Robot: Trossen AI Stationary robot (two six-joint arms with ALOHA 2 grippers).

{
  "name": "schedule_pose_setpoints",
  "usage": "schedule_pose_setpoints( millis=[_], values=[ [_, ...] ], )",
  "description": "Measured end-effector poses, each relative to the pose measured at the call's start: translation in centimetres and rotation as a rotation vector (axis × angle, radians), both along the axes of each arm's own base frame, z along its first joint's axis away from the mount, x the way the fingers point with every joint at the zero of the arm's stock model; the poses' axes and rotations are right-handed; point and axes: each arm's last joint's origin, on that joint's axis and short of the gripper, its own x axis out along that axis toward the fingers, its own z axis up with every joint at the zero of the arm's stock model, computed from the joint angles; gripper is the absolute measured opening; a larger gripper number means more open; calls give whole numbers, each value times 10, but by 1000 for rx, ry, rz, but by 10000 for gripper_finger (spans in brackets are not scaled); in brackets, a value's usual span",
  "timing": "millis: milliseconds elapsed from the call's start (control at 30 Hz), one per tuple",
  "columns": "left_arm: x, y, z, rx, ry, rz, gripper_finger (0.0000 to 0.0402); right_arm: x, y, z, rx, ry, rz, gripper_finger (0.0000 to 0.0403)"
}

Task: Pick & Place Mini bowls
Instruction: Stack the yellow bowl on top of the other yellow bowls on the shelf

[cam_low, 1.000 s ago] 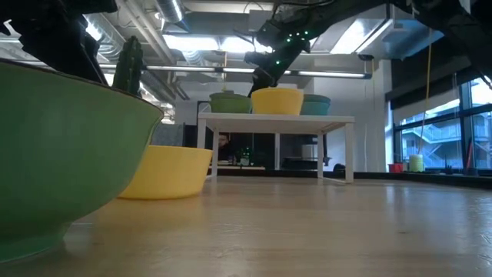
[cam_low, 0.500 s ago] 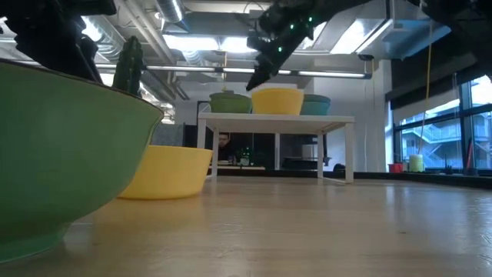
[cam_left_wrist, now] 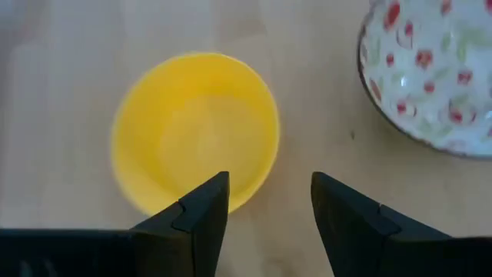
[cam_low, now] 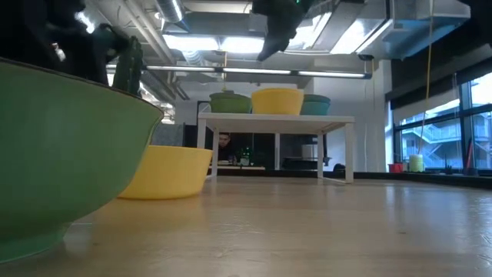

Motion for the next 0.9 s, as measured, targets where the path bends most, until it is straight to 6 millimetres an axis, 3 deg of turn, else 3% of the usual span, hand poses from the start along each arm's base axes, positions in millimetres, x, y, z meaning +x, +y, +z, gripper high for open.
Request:
schedule_pose_setpoints(
  millis=[300,533,700,800,900],
  values=[
    [16,2,-37,67,149,-5,169,-4,45,11,-47,35,-22,2],
    [20,2,-56,158,204,-36,80,-8,65,15,-55,49,-34,1],
    [21,3,-54,211,175,-24,11,-11,67,13,-70,81,-93,1],
    [20,5,-49,237,151,-25,8,-18,68,3,-62,68,-108,1],
    [19,8,-40,254,115,-20,5,-34,71,-21,-52,24,-128,1]
  ],
)
